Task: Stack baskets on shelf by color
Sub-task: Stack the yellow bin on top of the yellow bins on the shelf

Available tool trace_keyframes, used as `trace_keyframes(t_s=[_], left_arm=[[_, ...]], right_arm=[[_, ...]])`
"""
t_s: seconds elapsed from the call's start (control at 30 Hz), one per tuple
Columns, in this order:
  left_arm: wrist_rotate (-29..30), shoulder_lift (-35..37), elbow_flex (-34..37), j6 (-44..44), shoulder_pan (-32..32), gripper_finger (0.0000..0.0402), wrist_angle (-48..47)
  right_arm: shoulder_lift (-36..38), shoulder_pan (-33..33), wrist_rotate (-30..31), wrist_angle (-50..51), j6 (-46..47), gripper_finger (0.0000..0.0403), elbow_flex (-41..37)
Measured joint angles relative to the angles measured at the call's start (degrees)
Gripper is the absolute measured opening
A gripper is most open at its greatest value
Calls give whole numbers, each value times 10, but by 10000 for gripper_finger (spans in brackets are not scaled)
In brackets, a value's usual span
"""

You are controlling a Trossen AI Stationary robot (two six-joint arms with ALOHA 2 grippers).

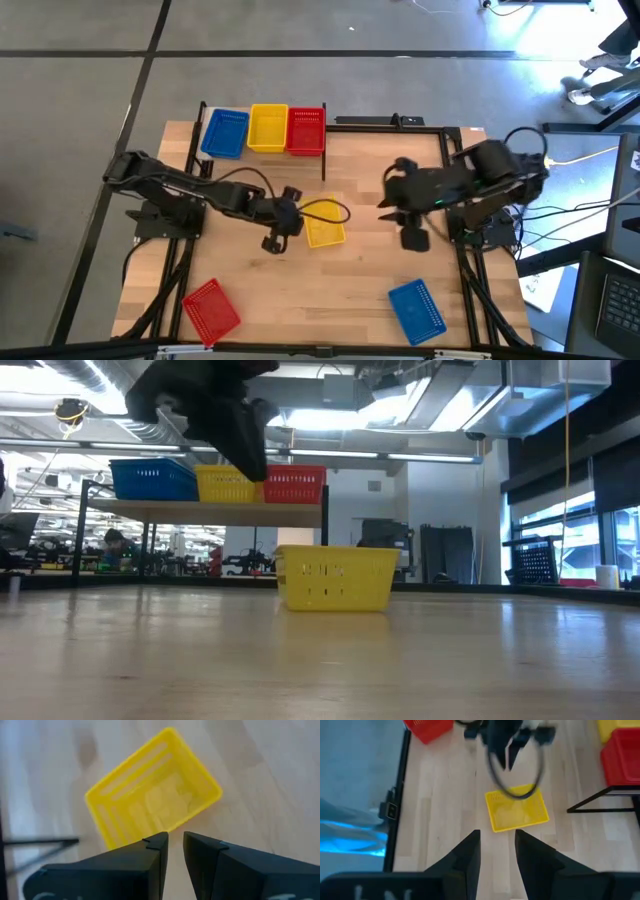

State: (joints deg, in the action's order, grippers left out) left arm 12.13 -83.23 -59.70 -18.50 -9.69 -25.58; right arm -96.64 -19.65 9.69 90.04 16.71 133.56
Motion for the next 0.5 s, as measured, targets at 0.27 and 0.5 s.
trace_keyframes(t_s=[0.27,0.5], left_arm=[[-15,-55,0,-161,0,53,38],[-10,-101,0,-226,0,53,42]], right_arm=[[51,-1,18,0,-5,117,0],[64,-1,18,0,-23,117,0]])
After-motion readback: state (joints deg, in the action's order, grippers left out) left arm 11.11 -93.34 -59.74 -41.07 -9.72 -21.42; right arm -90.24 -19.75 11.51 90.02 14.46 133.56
